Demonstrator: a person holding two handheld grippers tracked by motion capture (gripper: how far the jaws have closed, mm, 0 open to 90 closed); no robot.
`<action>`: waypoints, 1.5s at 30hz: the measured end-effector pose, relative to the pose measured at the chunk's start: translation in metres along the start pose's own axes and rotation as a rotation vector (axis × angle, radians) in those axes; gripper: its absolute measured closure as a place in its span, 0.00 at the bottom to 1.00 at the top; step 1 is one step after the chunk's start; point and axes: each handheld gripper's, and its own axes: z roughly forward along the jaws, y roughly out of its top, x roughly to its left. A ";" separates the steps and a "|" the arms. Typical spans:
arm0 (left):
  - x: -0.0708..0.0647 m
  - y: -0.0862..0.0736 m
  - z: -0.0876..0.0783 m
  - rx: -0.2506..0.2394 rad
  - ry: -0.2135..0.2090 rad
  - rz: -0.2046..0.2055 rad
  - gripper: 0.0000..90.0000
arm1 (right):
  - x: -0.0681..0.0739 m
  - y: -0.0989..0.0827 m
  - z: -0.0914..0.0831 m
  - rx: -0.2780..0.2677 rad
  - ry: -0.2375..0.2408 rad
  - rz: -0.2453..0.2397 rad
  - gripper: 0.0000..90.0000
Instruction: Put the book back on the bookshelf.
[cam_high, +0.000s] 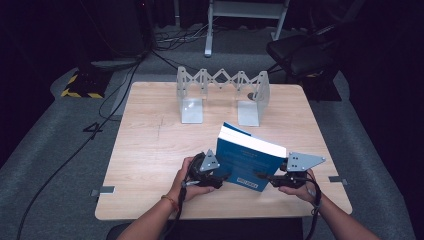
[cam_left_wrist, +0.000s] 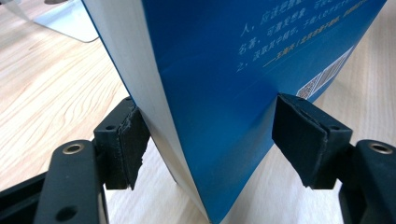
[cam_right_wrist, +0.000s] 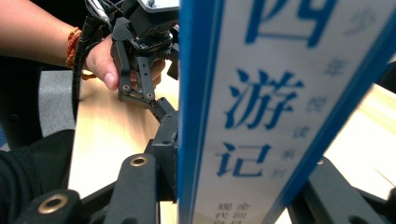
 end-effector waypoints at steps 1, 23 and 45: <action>0.000 0.002 0.003 0.001 -0.002 0.001 0.32 | -0.002 0.000 -0.002 -0.001 -0.006 0.003 0.66; 0.014 0.017 0.023 0.045 -0.025 -0.027 0.30 | -0.019 -0.011 -0.016 -0.030 -0.111 0.056 0.66; 0.056 -0.073 -0.072 0.265 0.242 -0.225 0.21 | -0.016 -0.006 -0.015 -0.009 -0.109 0.056 0.68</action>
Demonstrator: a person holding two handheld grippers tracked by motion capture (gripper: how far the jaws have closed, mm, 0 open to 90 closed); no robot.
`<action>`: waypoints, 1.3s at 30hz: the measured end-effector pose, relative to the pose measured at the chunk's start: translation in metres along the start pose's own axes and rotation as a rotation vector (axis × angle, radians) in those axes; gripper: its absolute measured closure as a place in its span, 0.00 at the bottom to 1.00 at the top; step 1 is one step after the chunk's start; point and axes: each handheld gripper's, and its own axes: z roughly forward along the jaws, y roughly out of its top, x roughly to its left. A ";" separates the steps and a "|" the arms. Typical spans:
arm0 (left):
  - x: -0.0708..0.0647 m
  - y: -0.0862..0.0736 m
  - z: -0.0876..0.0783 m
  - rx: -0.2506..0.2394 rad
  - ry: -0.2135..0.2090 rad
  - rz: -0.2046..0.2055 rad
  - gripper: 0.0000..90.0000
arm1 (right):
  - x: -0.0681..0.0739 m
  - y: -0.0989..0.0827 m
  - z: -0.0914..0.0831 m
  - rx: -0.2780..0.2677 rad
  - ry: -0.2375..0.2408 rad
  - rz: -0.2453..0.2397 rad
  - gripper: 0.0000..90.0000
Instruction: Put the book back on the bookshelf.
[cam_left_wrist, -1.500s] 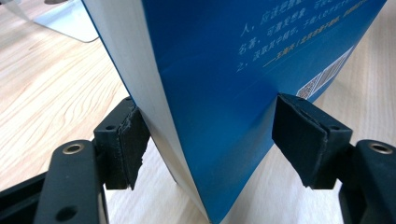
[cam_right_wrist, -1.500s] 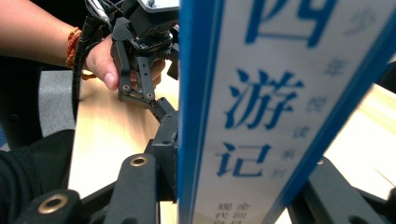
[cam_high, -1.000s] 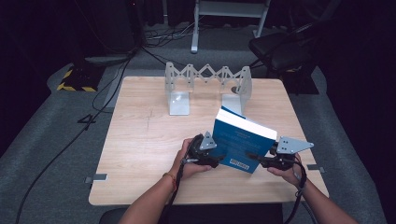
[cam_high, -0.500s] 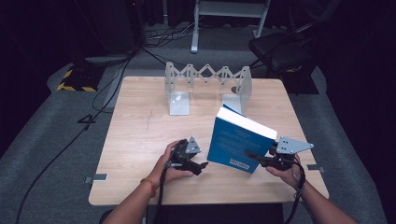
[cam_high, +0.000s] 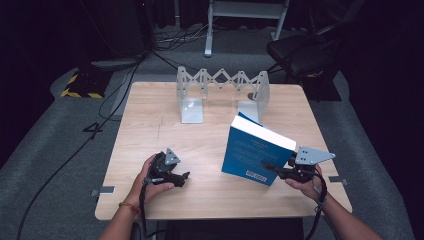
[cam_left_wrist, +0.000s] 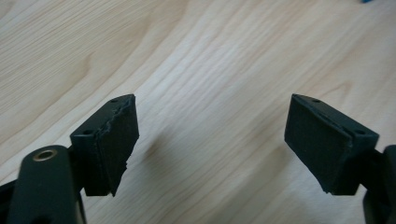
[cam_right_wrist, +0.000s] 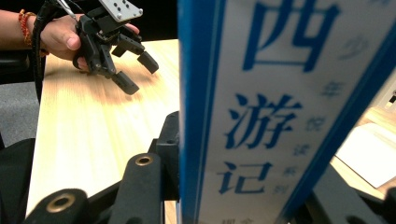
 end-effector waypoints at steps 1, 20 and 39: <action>0.000 0.000 0.000 0.000 0.000 0.000 0.20 | 0.000 0.000 0.000 0.000 0.000 0.000 0.68; 0.007 -0.008 0.006 -0.020 -0.057 -0.033 0.16 | 0.003 0.006 0.004 0.015 -0.011 -0.011 0.68; 0.007 -0.007 0.008 -0.018 -0.054 -0.039 0.15 | -0.014 0.039 0.022 0.060 0.024 0.007 0.69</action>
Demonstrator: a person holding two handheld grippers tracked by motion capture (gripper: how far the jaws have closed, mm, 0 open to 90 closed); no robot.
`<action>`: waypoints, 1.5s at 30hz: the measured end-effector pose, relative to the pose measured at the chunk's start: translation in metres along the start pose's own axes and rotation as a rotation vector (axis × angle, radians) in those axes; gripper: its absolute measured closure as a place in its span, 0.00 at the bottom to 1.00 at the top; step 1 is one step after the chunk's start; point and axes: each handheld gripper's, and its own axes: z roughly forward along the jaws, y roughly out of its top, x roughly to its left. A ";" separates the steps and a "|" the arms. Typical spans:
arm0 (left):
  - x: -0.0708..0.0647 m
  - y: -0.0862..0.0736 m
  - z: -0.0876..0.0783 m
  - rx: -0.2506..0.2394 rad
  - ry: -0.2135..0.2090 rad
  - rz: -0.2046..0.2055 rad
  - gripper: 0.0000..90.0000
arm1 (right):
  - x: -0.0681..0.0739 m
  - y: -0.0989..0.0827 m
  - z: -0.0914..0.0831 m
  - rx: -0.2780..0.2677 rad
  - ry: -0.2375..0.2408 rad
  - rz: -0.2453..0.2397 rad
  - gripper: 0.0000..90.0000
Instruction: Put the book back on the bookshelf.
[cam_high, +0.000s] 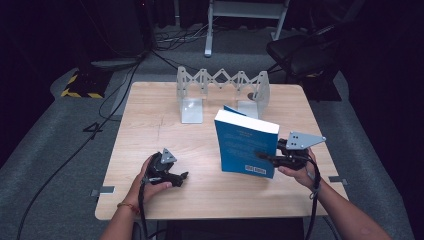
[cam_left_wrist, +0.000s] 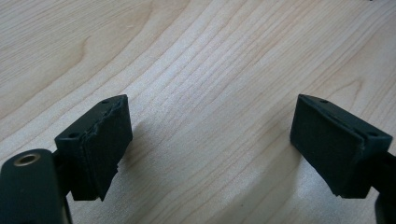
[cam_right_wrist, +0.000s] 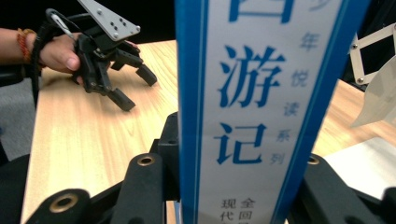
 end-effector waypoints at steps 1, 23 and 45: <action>0.000 0.000 0.000 0.000 0.000 0.000 0.15 | -0.001 0.003 0.001 0.003 -0.003 -0.003 0.69; -0.001 0.001 0.001 -0.001 -0.033 0.027 0.15 | -0.049 0.039 0.023 0.045 -0.199 -0.039 0.69; 0.000 0.000 0.000 0.003 -0.061 0.061 0.15 | -0.103 0.071 0.020 0.022 -0.436 0.004 0.69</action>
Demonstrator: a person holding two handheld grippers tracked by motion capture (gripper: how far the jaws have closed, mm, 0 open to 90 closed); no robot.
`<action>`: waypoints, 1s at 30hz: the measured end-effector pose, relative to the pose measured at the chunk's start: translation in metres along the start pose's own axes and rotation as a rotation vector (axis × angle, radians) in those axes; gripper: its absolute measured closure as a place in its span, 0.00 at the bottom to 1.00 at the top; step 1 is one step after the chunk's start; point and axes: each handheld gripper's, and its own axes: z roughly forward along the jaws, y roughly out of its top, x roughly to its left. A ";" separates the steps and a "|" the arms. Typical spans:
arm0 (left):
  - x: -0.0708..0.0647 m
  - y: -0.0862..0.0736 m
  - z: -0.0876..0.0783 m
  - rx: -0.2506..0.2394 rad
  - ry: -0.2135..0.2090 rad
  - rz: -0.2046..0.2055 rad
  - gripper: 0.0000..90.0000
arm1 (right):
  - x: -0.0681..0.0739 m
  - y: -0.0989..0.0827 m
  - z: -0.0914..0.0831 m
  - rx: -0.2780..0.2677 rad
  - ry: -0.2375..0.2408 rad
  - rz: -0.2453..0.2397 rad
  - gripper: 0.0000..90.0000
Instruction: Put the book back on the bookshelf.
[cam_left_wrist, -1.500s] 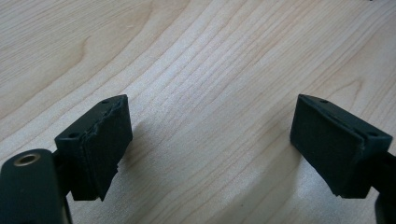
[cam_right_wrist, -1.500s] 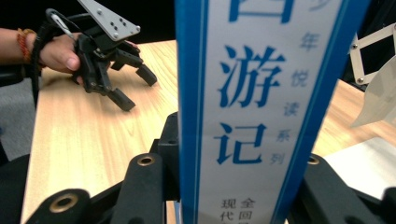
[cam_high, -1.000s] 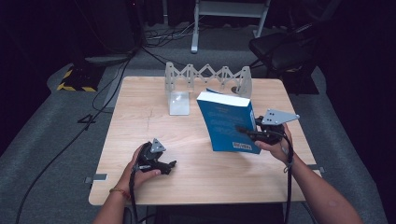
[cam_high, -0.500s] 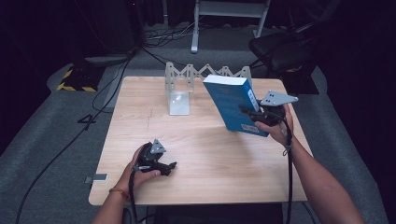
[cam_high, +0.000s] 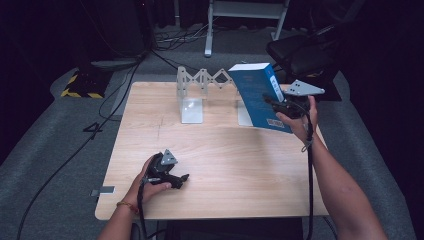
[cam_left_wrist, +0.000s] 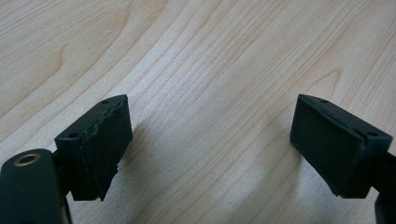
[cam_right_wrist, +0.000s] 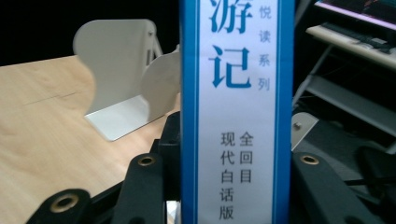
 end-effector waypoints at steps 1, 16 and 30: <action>0.000 0.000 0.000 0.000 0.000 0.000 0.15 | -0.001 0.001 0.002 0.004 -0.007 0.009 0.69; -0.001 0.000 0.000 -0.001 -0.021 0.015 0.15 | 0.002 0.003 0.050 -0.023 -0.160 0.121 0.69; -0.003 -0.001 0.000 -0.001 -0.037 0.044 0.15 | 0.010 -0.016 0.080 -0.061 -0.251 0.186 0.69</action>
